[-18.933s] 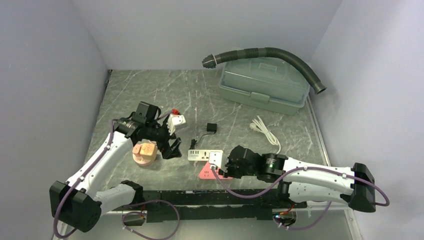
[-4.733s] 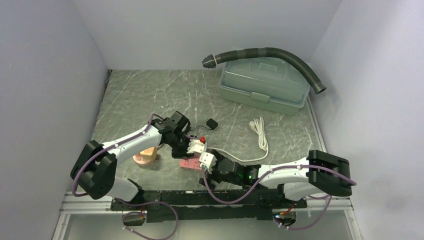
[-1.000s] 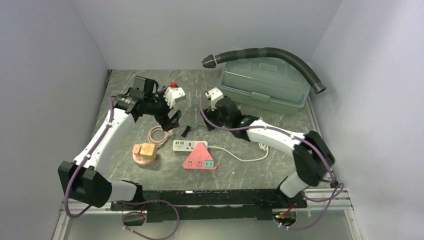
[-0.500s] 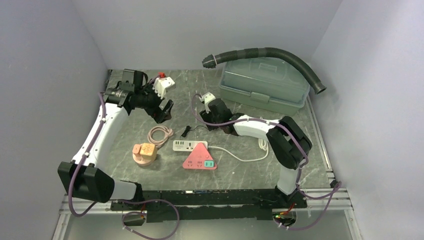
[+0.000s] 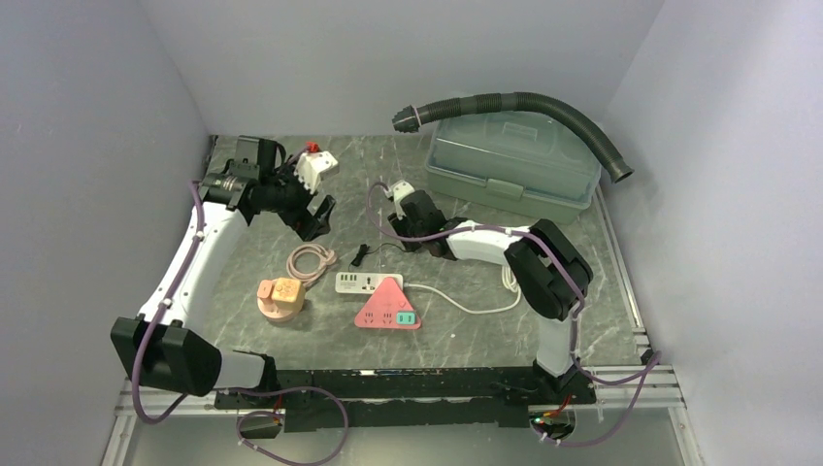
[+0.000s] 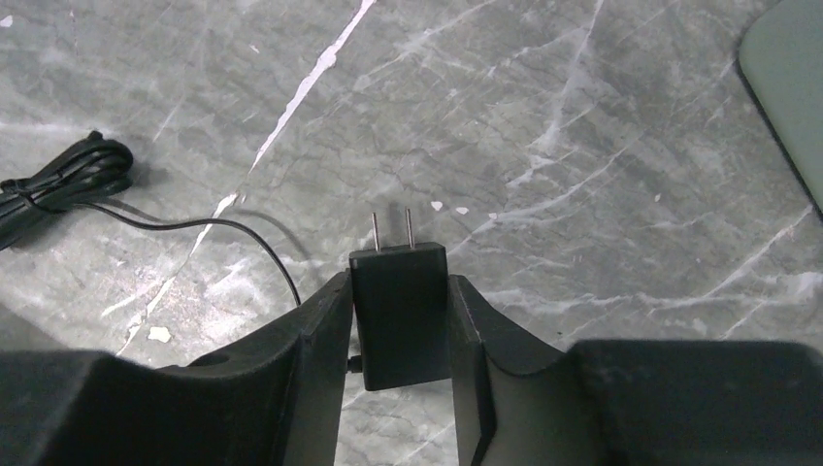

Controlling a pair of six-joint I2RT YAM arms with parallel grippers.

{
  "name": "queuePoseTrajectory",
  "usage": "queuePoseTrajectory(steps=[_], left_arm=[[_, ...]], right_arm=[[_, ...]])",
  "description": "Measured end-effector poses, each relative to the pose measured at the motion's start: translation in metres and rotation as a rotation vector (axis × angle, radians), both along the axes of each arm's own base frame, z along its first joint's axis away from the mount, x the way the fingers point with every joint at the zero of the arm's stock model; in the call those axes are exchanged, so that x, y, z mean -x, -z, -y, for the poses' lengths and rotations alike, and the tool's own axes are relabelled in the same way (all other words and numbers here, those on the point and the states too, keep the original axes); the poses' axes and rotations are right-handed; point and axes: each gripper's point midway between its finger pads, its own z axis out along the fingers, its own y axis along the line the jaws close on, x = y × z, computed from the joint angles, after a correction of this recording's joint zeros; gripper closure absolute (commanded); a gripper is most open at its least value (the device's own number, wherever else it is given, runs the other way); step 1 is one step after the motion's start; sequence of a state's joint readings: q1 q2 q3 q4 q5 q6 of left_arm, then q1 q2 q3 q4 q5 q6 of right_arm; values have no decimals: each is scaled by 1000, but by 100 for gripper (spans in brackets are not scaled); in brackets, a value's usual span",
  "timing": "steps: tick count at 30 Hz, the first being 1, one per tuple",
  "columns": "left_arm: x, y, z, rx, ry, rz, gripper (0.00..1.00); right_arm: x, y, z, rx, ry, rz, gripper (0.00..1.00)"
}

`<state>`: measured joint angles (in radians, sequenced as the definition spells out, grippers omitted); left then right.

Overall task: Insert the plug
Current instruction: Pick up the plug from the center of the board.

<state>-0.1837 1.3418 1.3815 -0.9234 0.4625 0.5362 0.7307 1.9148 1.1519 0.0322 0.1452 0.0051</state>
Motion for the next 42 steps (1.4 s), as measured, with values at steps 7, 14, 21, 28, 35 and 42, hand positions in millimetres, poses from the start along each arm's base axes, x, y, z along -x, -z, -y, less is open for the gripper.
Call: queuePoseTrajectory(steps=[7, 14, 21, 28, 35, 42], left_arm=[[4, 1, -4, -12, -9, 5, 0], [4, 0, -4, -10, -12, 7, 0], [4, 0, -4, -9, -13, 9, 0], [3, -5, -2, 0, -4, 32, 0], [13, -45, 10, 47, 152, 232, 0], [16, -87, 19, 60, 263, 438, 0]], right_arm=[[-4, -4, -2, -22, -8, 3, 50], [1, 4, -1, -13, -20, -27, 57], [4, 6, -1, -24, -18, -38, 90], [8, -14, -6, -58, -52, -25, 89], [28, -163, -24, -331, -200, 214, 88], [80, -284, -53, -545, -394, 459, 88]])
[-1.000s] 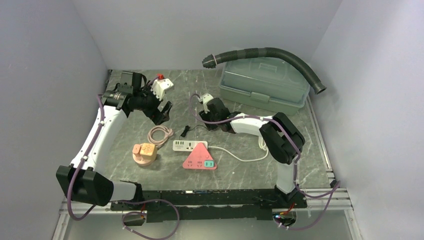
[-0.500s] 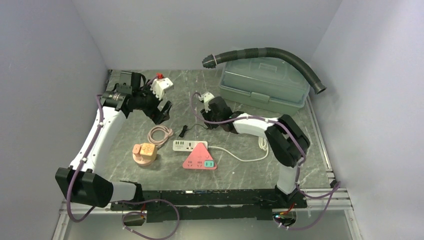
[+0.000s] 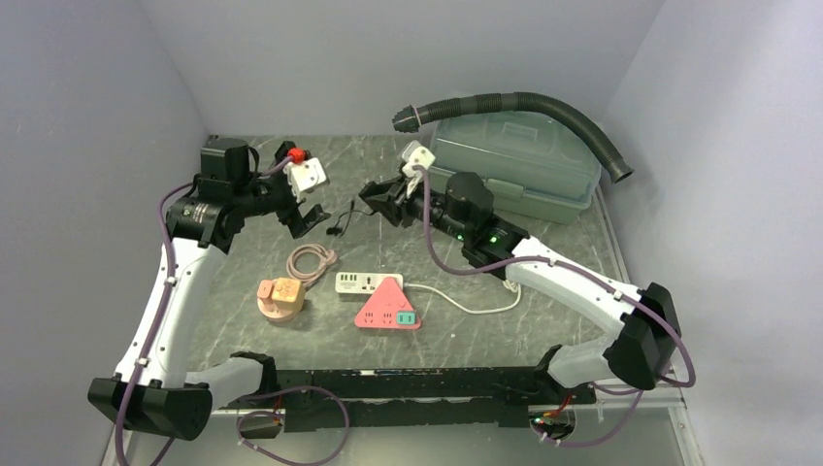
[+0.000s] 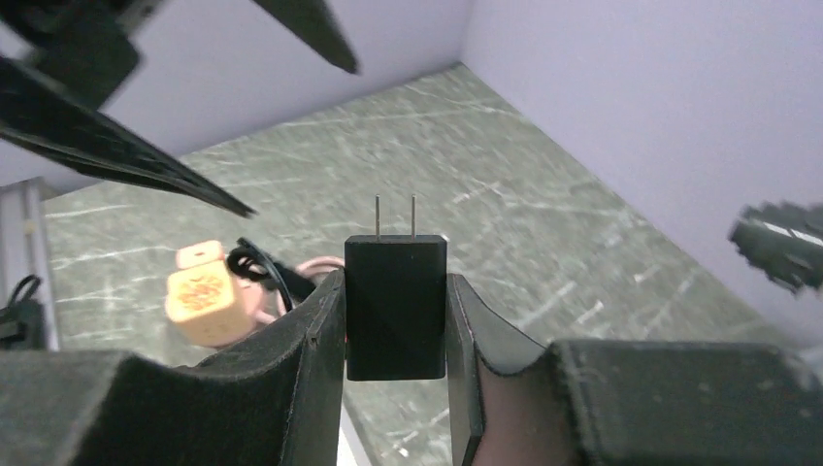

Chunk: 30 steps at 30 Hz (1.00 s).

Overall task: Insert the plug
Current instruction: Pick up the plug from the center of the board.

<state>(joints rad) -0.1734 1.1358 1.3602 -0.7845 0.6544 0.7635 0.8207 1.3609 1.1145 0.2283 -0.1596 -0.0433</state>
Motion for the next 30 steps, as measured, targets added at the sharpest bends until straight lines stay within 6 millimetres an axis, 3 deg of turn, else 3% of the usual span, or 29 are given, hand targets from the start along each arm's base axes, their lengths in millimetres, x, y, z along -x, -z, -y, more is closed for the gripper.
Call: queuePoseTrajectory(steps=[4, 10, 14, 17, 24, 30], left_arm=[[8, -12, 6, 29, 42, 46, 0], [58, -36, 14, 112, 125, 93, 0], [95, -36, 18, 146, 191, 51, 0], [109, -31, 18, 146, 204, 34, 0], [113, -17, 18, 157, 188, -54, 0], [94, 3, 18, 159, 136, -149, 2]], right_arm=[[26, -15, -21, 11, -77, 43, 88], [56, -26, -39, 34, -134, 54, 88], [62, -29, -43, 60, -122, 36, 89], [59, -32, -46, 80, -85, 23, 89], [39, -31, -58, 148, 50, -35, 90], [50, -26, -71, 192, 68, -71, 90]])
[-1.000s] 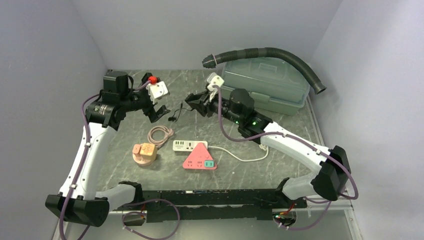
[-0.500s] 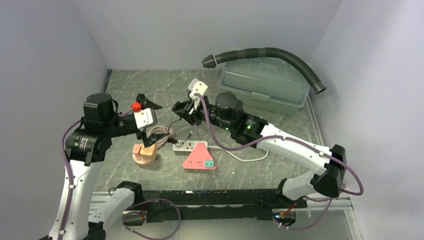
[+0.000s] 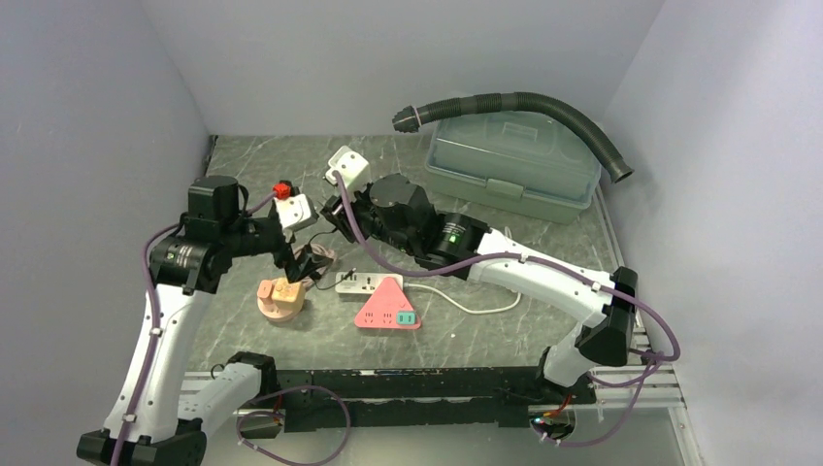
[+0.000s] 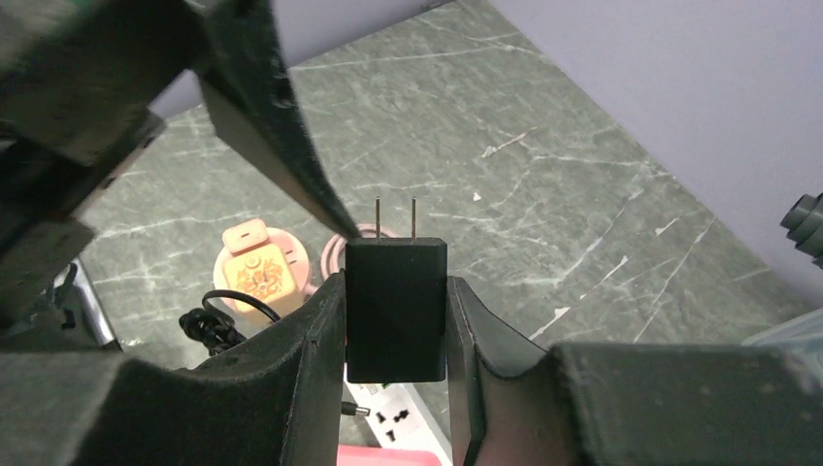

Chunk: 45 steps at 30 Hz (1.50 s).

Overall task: Insert the plug
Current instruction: Pick up the plug from the center of the board.

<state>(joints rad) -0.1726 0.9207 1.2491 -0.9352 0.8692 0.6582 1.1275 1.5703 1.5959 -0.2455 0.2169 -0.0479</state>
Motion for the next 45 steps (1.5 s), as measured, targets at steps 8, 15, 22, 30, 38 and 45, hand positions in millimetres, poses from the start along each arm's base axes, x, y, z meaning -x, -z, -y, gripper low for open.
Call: queuePoseTrajectory(steps=[8, 15, 22, 30, 38, 45], left_arm=[[-14, 24, -9, -51, -73, -41, 63], [-16, 12, 0, -15, -25, -49, 100], [-8, 7, 6, 14, 24, -92, 100], [-3, 6, 15, 74, 45, -200, 100], [-14, 10, 20, 109, 19, -282, 100], [-21, 12, 21, 125, -14, -329, 100]], right_arm=[[7, 5, 2, 7, 6, -57, 90], [9, 10, -3, -12, 9, -107, 72], [7, 15, -4, -18, 20, -121, 25], [-12, 43, 31, -15, 47, -99, 0], [11, 17, 71, -149, -78, -44, 1], [36, 4, 65, -193, -206, 7, 3]])
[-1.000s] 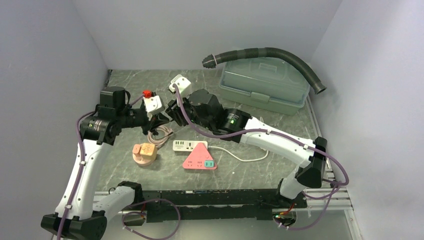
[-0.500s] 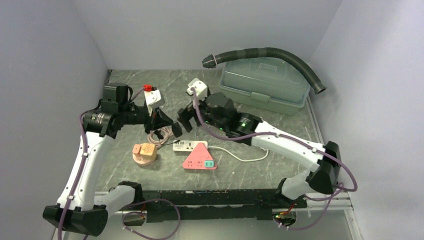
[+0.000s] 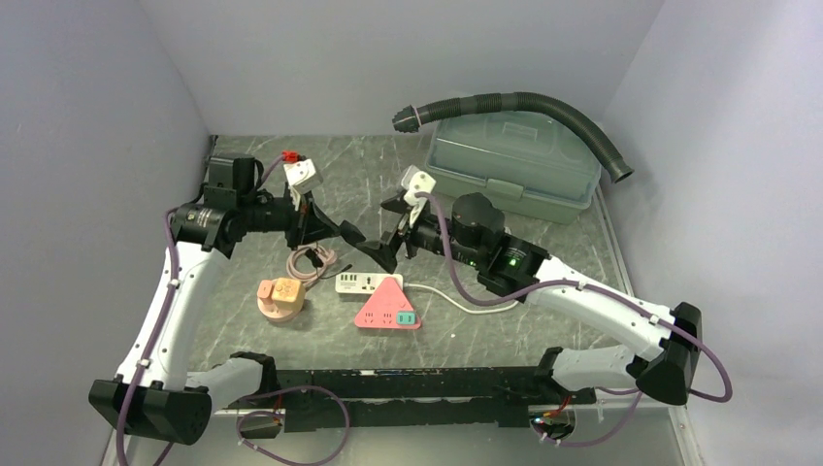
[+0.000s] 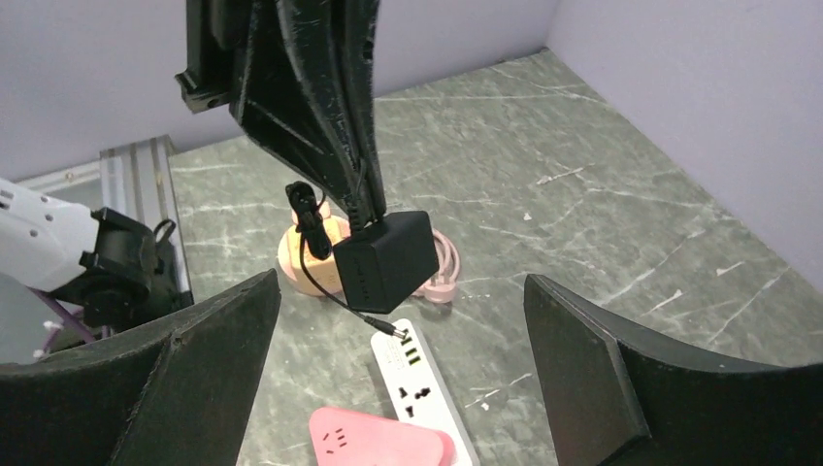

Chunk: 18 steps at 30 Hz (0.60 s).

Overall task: Insert the plug
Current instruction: Pick up the plug from the center of the board.

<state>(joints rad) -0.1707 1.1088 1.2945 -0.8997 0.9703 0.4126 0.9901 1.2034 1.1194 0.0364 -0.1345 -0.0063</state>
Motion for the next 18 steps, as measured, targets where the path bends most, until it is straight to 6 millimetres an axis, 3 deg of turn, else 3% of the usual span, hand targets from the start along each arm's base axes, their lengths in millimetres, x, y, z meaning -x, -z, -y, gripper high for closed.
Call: queuePoseTrajectory(steps=[11, 18], left_arm=[[-3, 0, 0, 7, -21, -29, 100], [-3, 0, 0, 6, -23, -29, 100]], right_arm=[[6, 37, -21, 145, -75, 136, 15], [5, 61, -35, 213, -102, 162, 29]])
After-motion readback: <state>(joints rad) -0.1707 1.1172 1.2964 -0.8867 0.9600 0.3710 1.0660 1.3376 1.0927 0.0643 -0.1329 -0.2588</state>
